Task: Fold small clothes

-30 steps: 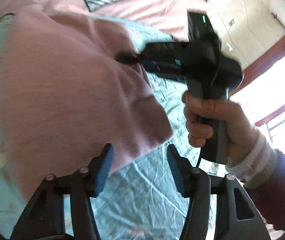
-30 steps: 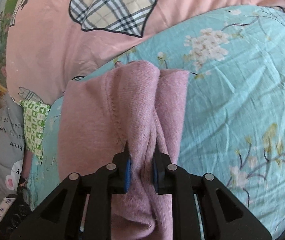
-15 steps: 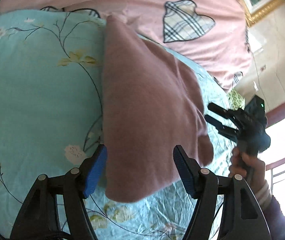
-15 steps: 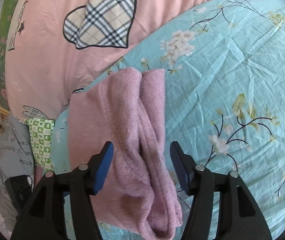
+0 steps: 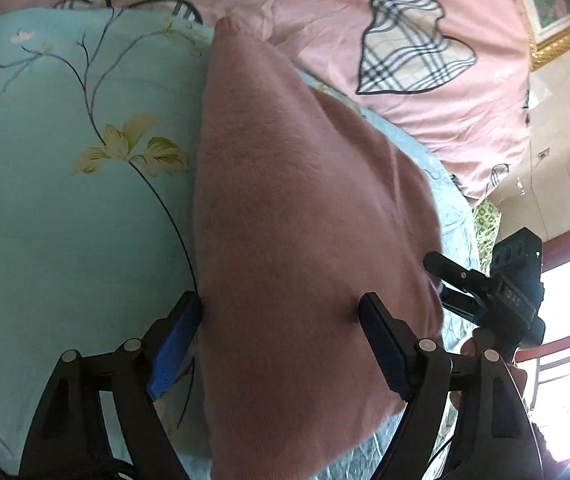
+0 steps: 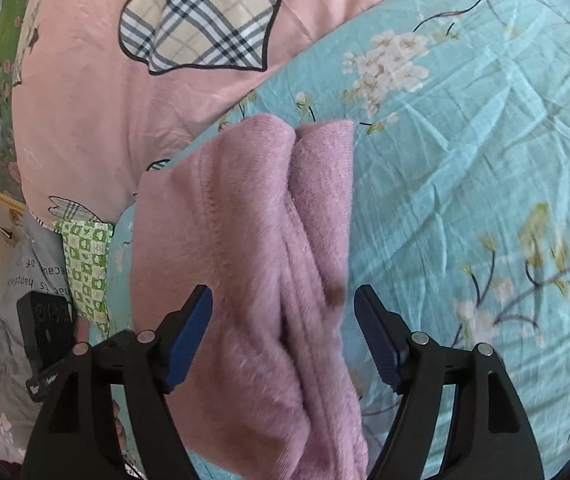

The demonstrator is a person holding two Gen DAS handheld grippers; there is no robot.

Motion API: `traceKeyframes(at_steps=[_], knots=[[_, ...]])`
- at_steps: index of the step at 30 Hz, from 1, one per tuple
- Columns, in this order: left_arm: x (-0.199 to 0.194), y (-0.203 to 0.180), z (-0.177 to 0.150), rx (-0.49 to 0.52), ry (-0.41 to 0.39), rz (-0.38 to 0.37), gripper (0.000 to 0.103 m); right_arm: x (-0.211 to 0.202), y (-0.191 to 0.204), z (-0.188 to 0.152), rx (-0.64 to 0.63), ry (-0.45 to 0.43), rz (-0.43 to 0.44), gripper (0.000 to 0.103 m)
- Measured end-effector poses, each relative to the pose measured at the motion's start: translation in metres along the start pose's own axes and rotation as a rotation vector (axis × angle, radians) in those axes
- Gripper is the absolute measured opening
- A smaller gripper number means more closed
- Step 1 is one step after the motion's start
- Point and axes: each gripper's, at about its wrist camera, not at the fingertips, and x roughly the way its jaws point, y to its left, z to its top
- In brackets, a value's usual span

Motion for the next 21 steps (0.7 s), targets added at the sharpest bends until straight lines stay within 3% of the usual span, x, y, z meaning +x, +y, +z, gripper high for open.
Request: traceKeyframes(at_steps=[3, 7, 9, 10, 11, 14, 21], knots=[[0.013, 0.009, 0.006, -0.039, 0.02, -0.026, 0.083, 0.008, -0.005, 0.006, -0.004, 0.017, 0.009, 0.074], [0.03, 0.023, 0.008, -0.119, 0.02, -0.115, 0.082, 0.021, -0.008, 0.008, -0.029, 0.035, 0.031, 0.073], [0.036, 0.024, 0.007, -0.131, 0.021, -0.143, 0.073, 0.029, -0.007, 0.006, -0.037, 0.046, 0.063, 0.053], [0.035, 0.022, 0.006, -0.117, 0.013, -0.148, 0.063, 0.033, -0.007, 0.005, -0.026, 0.06, 0.084, 0.041], [0.031, 0.02, 0.005, -0.098, -0.001, -0.155, 0.054, 0.037, -0.006, 0.002, -0.008, 0.073, 0.096, 0.038], [0.014, 0.018, 0.0, -0.076, -0.023, -0.208, 0.044, 0.031, 0.009, -0.002, -0.023, 0.051, 0.082, 0.033], [-0.062, 0.038, -0.024, -0.081, -0.113, -0.208, 0.043, 0.017, 0.067, -0.023, -0.067, 0.058, 0.189, 0.032]])
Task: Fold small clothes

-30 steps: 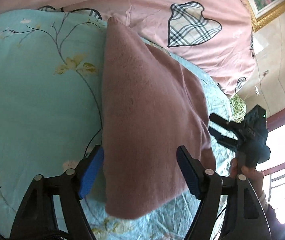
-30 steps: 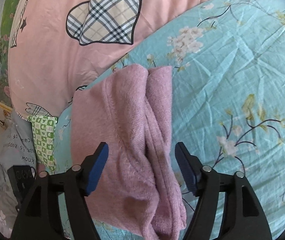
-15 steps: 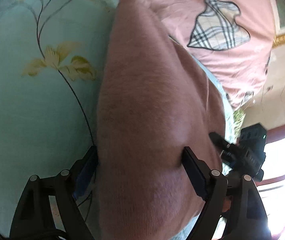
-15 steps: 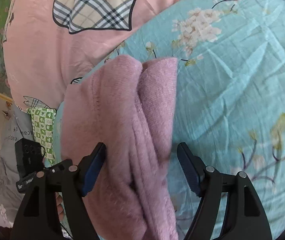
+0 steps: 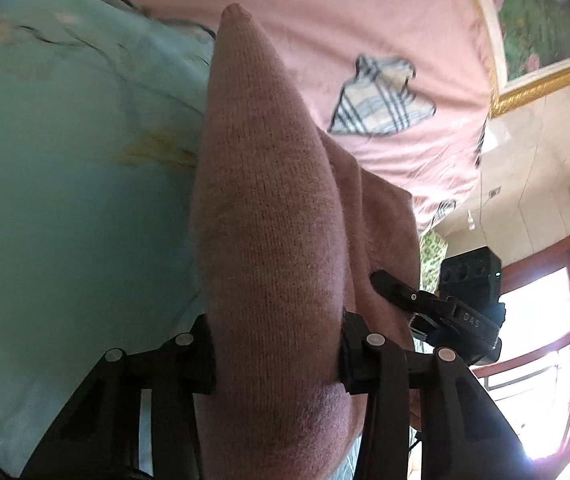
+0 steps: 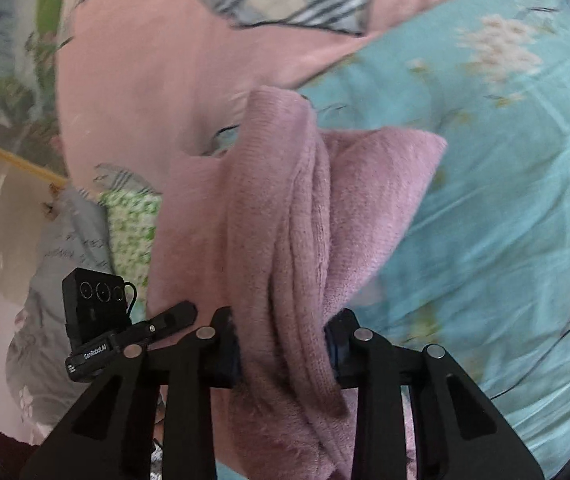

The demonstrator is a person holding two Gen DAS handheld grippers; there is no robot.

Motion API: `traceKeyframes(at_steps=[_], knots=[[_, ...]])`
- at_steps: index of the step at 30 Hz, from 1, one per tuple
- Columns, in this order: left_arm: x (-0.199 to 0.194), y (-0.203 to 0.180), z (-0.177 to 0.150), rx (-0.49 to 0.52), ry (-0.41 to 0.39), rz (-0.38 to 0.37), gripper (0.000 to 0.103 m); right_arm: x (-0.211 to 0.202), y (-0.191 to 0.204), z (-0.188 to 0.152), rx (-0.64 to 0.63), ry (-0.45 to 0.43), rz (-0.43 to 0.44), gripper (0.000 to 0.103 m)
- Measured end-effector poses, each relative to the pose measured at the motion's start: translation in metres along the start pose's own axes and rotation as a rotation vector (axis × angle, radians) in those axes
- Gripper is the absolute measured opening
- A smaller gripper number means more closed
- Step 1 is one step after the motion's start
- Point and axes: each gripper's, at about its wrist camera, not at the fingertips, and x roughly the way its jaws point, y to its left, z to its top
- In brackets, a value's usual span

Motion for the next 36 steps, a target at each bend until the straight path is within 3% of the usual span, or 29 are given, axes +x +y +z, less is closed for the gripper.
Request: traceKeyframes(at_steps=[4, 10, 16, 20, 25, 28, 36], knots=[[-0.053, 0.026, -0.014, -0.019, -0.043, 0.05, 0.043, 0.025, 0.032, -0.014, -0.007, 0.037, 0.091, 0.032], [-0.098, 0.067, -0.027, -0.073, -0.087, 0.148, 0.043, 0.097, 0.071, -0.046, -0.04, 0.15, 0.14, 0.032], [-0.093, 0.099, -0.034, -0.084, -0.079, 0.2, 0.045, 0.14, 0.081, -0.061, -0.053, 0.201, 0.146, 0.032], [-0.077, 0.111, -0.034, -0.105, -0.07, 0.218, 0.056, 0.148, 0.071, -0.062, -0.035, 0.213, 0.11, 0.035], [-0.081, 0.104, -0.032, -0.113, -0.068, 0.296, 0.065, 0.139, 0.07, -0.062, -0.033, 0.202, 0.055, 0.05], [-0.089, 0.089, -0.038, -0.097, -0.081, 0.353, 0.067, 0.12, 0.072, -0.061, -0.033, 0.166, 0.029, 0.05], [-0.145, 0.082, -0.075, -0.084, -0.097, 0.418, 0.07, 0.058, 0.087, -0.073, -0.068, 0.047, -0.003, 0.05]])
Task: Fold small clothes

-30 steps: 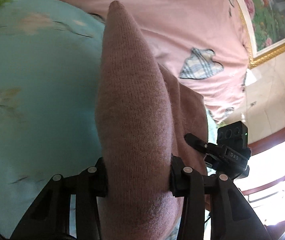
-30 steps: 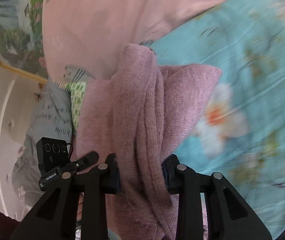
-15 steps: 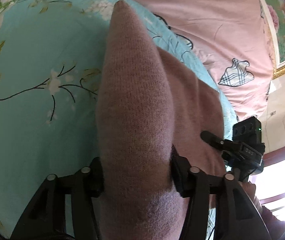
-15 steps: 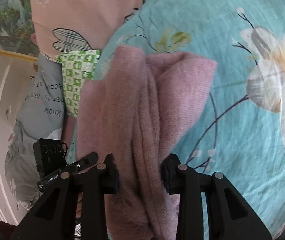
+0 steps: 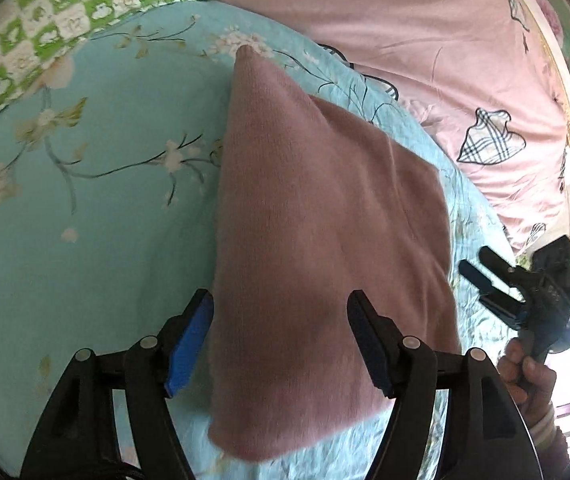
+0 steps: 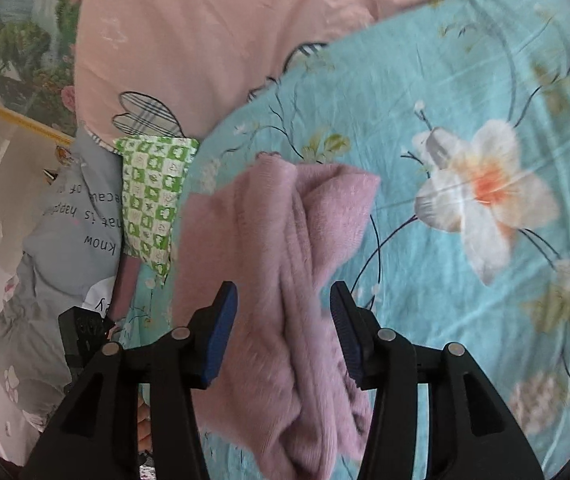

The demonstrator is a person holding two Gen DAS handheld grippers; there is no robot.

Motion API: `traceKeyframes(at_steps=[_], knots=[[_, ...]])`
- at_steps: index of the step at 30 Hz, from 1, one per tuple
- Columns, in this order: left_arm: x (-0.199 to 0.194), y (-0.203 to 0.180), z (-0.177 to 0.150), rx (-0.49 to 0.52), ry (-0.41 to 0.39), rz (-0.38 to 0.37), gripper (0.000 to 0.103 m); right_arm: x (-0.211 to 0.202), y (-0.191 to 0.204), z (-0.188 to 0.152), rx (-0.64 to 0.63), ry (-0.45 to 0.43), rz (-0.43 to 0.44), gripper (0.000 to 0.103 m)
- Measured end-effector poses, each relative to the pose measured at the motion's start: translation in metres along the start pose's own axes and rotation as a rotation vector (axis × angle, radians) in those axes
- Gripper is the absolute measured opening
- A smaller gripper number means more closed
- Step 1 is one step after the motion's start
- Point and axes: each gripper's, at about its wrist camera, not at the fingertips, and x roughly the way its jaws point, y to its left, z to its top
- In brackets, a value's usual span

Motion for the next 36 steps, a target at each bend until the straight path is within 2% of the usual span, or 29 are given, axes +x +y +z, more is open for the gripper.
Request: traceKeyframes(at_steps=[5, 9, 12, 16, 19, 21, 22, 23, 25, 29, 33, 36], knots=[[-0.013, 0.008, -0.023, 0.01, 0.008, 0.034, 0.071, -0.02, 0.014, -0.029, -0.042, -0.013, -0.006, 0.05], [-0.017, 0.022, -0.036, -0.002, 0.022, 0.051, 0.071, -0.01, 0.02, -0.053, -0.047, 0.028, -0.017, 0.05], [-0.017, 0.027, -0.038, -0.013, 0.025, 0.063, 0.071, 0.002, 0.019, -0.064, -0.045, 0.052, -0.057, 0.05], [-0.017, 0.026, -0.029, -0.026, 0.006, 0.056, 0.071, 0.008, 0.014, -0.064, -0.002, 0.044, -0.031, 0.049], [-0.011, 0.022, -0.019, -0.023, 0.001, 0.071, 0.071, 0.013, 0.012, -0.058, 0.043, 0.041, 0.022, 0.049], [-0.003, 0.021, -0.015, -0.024, 0.006, 0.098, 0.071, 0.019, 0.009, -0.055, 0.067, 0.053, 0.018, 0.039], [0.002, 0.021, -0.014, -0.024, 0.01, 0.113, 0.071, 0.023, 0.007, -0.055, 0.073, 0.065, 0.004, 0.022], [0.006, 0.021, -0.014, -0.028, 0.015, 0.125, 0.072, 0.025, 0.005, -0.055, 0.076, 0.08, -0.007, 0.013], [0.01, 0.019, -0.013, -0.033, 0.025, 0.129, 0.072, 0.028, 0.005, -0.056, 0.054, 0.093, -0.032, 0.01], [0.013, 0.005, -0.014, 0.004, 0.031, 0.132, 0.072, 0.013, 0.029, -0.048, -0.085, 0.04, -0.126, 0.008], [0.035, 0.005, -0.021, -0.003, 0.077, 0.131, 0.072, 0.028, 0.026, -0.048, -0.228, 0.067, -0.341, 0.003], [0.045, 0.012, -0.023, -0.017, 0.084, 0.125, 0.079, 0.046, 0.003, -0.053, -0.17, 0.108, -0.35, 0.003]])
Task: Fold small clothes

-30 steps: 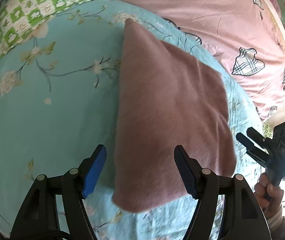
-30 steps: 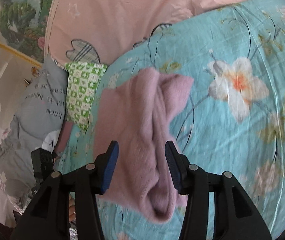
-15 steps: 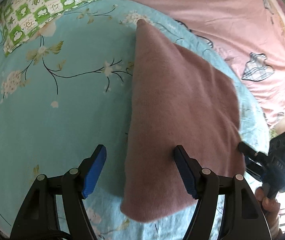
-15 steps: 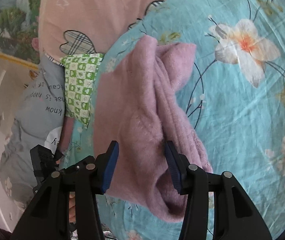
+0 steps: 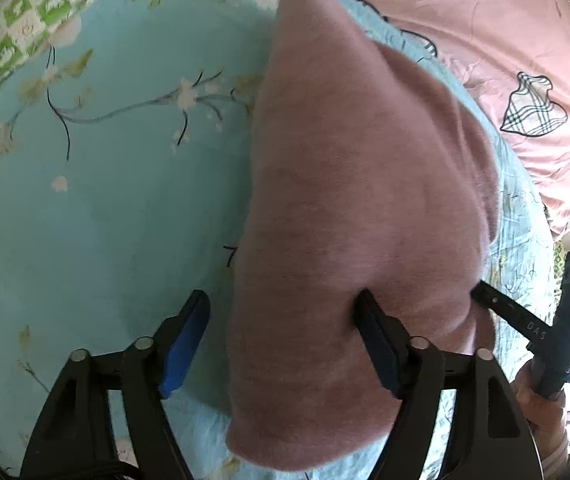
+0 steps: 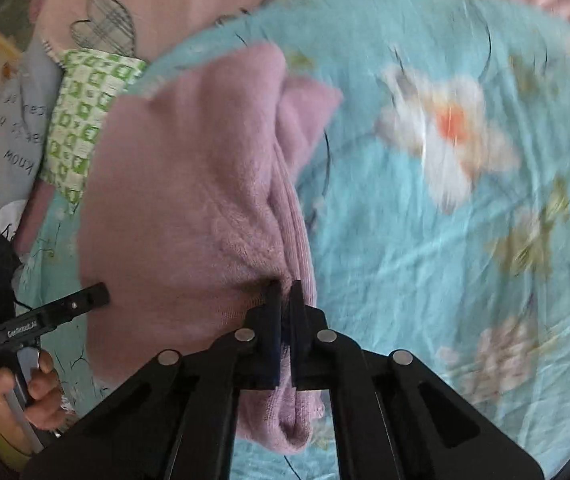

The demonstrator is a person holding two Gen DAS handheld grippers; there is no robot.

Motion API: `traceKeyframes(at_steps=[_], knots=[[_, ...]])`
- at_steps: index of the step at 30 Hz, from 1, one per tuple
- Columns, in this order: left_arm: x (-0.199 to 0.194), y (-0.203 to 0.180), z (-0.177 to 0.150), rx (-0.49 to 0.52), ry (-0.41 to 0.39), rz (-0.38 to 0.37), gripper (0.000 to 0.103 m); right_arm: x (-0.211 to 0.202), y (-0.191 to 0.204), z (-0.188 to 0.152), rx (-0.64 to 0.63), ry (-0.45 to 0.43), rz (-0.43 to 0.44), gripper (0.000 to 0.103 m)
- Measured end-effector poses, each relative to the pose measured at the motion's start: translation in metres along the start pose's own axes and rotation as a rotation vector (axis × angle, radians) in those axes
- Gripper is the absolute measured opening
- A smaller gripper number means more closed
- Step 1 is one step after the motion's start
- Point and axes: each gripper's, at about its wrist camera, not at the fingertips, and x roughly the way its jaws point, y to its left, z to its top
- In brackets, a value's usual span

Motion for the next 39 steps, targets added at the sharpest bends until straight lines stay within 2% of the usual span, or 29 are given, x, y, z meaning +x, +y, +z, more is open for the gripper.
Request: traceKeyframes(at_steps=[4, 7, 13, 19, 23, 28, 34, 36, 38, 39], knots=[[0.004, 0.005, 0.002, 0.006, -0.012, -0.007, 0.084, 0.005, 0.003, 0.003, -0.004, -0.012, -0.02, 0.004], [-0.002, 0.003, 0.003, 0.01, -0.017, 0.0, 0.084, 0.005, 0.004, 0.008, 0.018, -0.01, 0.013, 0.005], [-0.034, -0.004, -0.004, 0.072, -0.06, 0.036, 0.081, -0.029, -0.001, -0.006, 0.094, -0.063, 0.084, 0.009], [-0.058, 0.009, -0.02, 0.064, -0.079, 0.005, 0.081, -0.058, 0.002, -0.026, 0.133, -0.109, 0.133, 0.009], [-0.065, 0.012, -0.036, 0.089, -0.069, 0.007, 0.081, -0.062, 0.016, -0.042, 0.094, -0.099, 0.163, 0.01], [-0.075, 0.014, -0.06, 0.118, -0.068, 0.014, 0.081, -0.058, 0.039, -0.063, 0.018, -0.073, 0.149, 0.01], [-0.089, 0.009, -0.092, 0.179, -0.116, 0.026, 0.082, -0.063, 0.046, -0.083, -0.022, -0.075, 0.13, 0.01], [-0.092, 0.008, -0.102, 0.199, -0.121, 0.026, 0.082, -0.064, 0.047, -0.089, -0.026, -0.072, 0.116, 0.017], [-0.092, 0.006, -0.11, 0.223, -0.117, 0.029, 0.082, -0.066, 0.048, -0.096, -0.027, -0.075, 0.111, 0.039], [-0.092, 0.006, -0.114, 0.232, -0.117, 0.033, 0.082, -0.068, 0.048, -0.1, -0.025, -0.084, 0.106, 0.041]])
